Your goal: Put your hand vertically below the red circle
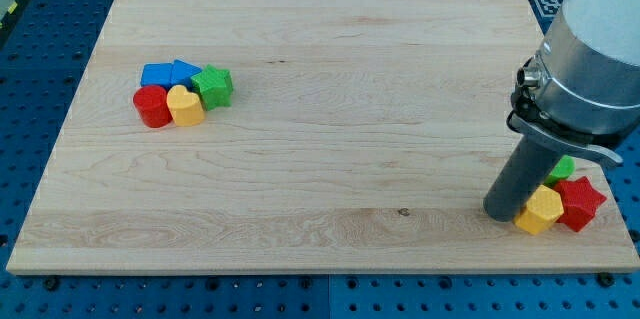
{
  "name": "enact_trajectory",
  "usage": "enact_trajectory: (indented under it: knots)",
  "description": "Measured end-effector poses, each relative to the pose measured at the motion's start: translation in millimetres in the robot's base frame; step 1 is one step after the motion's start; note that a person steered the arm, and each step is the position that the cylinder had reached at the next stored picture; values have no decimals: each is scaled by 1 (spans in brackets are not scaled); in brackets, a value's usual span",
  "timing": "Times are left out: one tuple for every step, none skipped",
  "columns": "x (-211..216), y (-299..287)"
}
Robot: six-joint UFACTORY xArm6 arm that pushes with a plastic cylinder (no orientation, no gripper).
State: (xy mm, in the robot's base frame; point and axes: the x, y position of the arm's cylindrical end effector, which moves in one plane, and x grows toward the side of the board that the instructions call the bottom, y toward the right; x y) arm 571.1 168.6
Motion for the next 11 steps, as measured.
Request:
enact_trajectory:
  knots:
    - [0,-32]
    - [0,-65]
    - [0,-68]
    - [3,-89]
    - [6,-124]
    - [6,-133]
    - [6,-133]
    - [9,-155]
    - [11,-175]
    - [15,-188]
    - [24,-206]
